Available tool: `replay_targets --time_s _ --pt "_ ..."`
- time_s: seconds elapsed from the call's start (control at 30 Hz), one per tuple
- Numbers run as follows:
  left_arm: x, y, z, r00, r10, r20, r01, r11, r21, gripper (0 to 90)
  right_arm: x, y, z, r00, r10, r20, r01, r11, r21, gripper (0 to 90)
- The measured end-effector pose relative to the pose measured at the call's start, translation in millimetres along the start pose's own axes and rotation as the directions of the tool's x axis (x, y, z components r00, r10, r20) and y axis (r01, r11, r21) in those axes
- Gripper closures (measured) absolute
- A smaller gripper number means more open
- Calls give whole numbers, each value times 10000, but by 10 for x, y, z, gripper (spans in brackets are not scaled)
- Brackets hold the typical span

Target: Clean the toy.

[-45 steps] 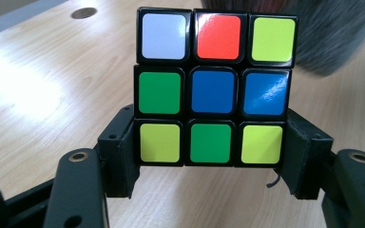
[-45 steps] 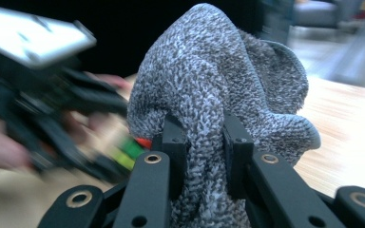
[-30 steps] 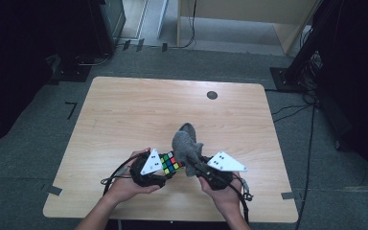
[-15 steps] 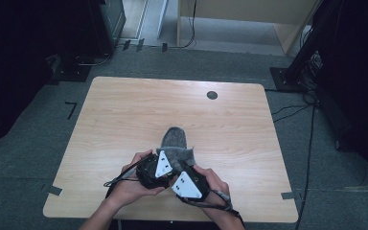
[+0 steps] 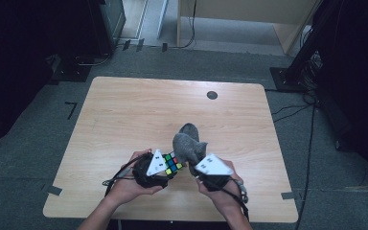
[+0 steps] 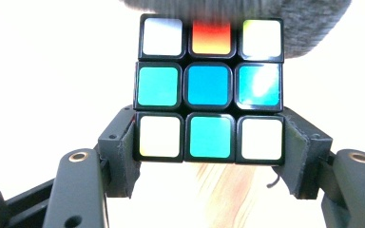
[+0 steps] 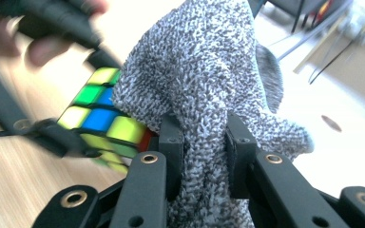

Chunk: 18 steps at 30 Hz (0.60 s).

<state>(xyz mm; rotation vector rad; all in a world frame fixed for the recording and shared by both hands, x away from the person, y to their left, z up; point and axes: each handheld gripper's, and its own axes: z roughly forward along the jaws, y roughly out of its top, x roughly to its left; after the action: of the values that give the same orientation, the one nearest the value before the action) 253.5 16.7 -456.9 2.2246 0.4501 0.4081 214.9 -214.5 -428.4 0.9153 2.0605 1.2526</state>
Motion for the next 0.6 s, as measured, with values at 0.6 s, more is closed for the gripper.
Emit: replay_targets --time_s 0.6 --pt "59 -65 -246 9981 455 420 -332 9657 -2575 345 22 97 -93 9620 1140 -2482 -1491 9806 -1275 733"
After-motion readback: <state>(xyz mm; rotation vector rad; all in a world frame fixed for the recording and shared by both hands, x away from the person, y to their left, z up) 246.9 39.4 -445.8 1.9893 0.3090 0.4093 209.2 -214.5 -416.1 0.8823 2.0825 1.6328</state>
